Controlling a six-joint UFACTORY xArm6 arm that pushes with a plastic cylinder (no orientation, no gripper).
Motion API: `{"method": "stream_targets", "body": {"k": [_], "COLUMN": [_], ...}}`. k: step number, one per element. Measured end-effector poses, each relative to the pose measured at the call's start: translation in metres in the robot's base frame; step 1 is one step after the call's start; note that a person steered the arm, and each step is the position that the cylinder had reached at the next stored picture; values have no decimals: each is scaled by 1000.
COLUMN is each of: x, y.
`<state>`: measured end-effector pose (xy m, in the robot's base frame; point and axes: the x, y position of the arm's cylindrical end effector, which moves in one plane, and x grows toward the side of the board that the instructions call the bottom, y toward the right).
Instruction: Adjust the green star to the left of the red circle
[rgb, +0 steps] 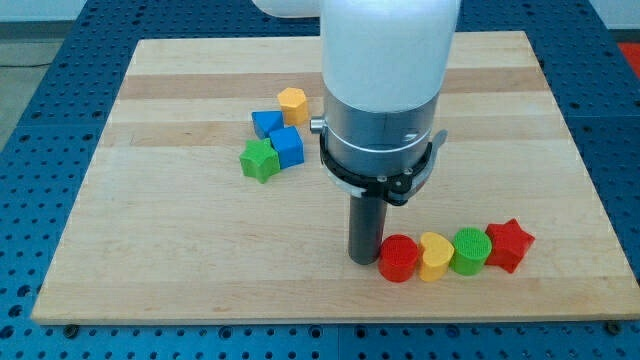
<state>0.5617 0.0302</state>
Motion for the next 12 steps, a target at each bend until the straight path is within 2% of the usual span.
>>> {"method": "stream_targets", "body": {"k": [2, 3, 5, 6, 7, 8, 9, 10, 11, 12], "x": [-2, -10, -72, -112, -159, -167, -165, -152, -122, -113], "y": [-22, -77, -186, -218, -205, -166, -129, -115, -115, -127]}}
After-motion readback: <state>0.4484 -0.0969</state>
